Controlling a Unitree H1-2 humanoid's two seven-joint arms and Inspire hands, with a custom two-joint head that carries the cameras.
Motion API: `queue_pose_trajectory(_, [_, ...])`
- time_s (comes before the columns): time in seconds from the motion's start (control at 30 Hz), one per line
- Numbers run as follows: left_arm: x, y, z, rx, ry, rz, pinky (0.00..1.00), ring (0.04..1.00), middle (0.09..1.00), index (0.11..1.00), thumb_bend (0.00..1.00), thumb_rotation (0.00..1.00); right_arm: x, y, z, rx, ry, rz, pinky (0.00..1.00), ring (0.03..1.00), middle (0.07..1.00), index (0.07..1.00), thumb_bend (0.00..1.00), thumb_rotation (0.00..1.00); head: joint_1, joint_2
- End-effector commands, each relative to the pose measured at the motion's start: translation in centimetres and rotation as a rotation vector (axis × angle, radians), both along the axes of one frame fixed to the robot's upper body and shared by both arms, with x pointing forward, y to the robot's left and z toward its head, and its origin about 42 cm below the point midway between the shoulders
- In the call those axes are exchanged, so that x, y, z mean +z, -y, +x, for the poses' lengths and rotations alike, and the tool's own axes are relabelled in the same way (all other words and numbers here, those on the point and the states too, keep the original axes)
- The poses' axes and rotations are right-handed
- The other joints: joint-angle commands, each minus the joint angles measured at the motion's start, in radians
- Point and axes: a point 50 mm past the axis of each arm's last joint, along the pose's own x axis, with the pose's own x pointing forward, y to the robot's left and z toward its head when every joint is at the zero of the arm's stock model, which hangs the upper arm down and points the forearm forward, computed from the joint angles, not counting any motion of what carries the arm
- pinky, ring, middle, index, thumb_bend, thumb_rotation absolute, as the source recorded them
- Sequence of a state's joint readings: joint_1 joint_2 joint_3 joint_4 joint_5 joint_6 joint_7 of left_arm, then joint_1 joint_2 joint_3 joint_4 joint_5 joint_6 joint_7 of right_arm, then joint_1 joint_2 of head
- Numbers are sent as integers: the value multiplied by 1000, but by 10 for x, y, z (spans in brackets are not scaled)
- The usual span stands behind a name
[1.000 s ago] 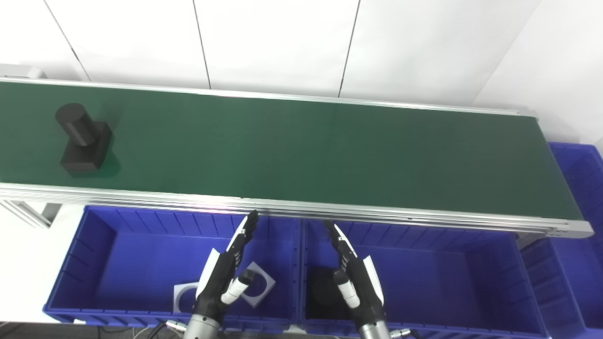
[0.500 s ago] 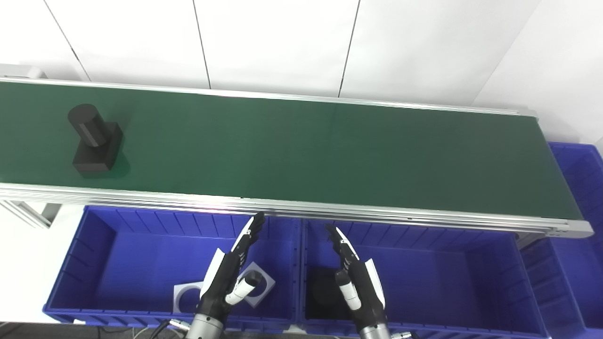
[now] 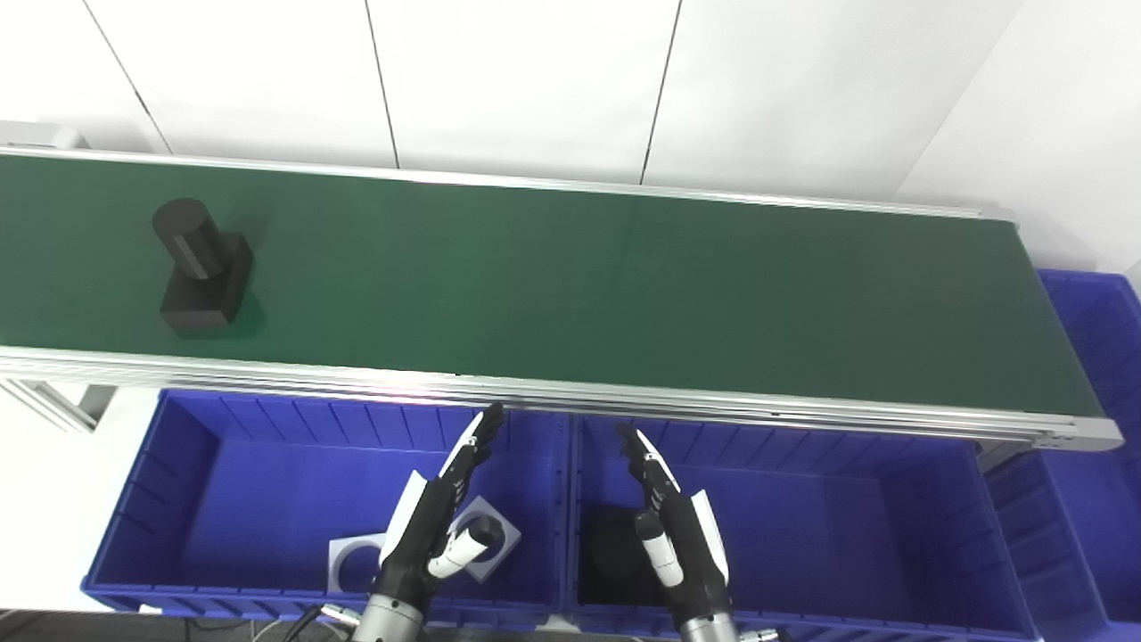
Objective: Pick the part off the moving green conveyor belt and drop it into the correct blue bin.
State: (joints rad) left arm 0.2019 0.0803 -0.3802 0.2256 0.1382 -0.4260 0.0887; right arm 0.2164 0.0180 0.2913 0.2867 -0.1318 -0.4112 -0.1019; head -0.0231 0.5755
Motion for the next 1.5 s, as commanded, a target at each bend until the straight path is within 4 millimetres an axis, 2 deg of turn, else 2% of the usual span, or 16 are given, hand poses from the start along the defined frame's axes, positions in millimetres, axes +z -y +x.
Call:
queue_pose_trajectory(0.0, [7,6,5,-7,64,-10,931,956,952,947,893,948,6,-2,5,-8,68,23,971,973,965,921,959,1000,4,-11])
queue_pose_trajectory(0.03, [6,6,5,-7,65,-4,918,949,948,944,894,952,6,-1,5,-9,66,20,967,970,965,922,960,1000,4,-11])
queue_pose_trajectory(0.07, [4,7,6,-5,60,-1,911,945,945,941,895,955,4,-1,5,-10,62,16,965,969,965,922,960,1000,10,-36])
queue_pose_trajectory(0.17, [0,8,7,-1,47,-2,911,942,935,930,893,939,2,0,5,-8,56,7,958,963,963,920,954,1000,13,-49])
queue_pose_trajectory(0.2, [-2,8,7,-3,42,1,912,942,934,929,895,937,0,1,6,-9,50,5,958,962,964,921,952,1000,19,-76])
queue_pose_trajectory(0.37, [-8,10,10,-1,34,26,891,935,927,921,954,947,-6,4,8,-16,31,-4,951,955,956,912,969,1000,35,-107])
queue_pose_trajectory(0.5, [-10,11,11,5,32,32,863,918,913,909,982,940,-8,5,9,-18,29,-11,951,955,953,910,967,1000,40,-113])
queue_pose_trajectory(0.9, [-11,10,11,3,30,38,871,923,914,905,999,944,-7,5,9,-16,30,-2,958,962,960,914,969,1000,37,-113])
queue_pose_trajectory(1.13, [-11,18,12,-4,38,44,855,913,906,897,1000,957,-8,13,9,-12,24,-3,974,965,964,923,977,1000,122,-122])
queue_pose_trajectory(1.47, [-13,23,12,9,37,43,843,900,893,885,1000,930,-8,17,8,-11,26,-12,990,977,974,943,987,1000,140,-132])
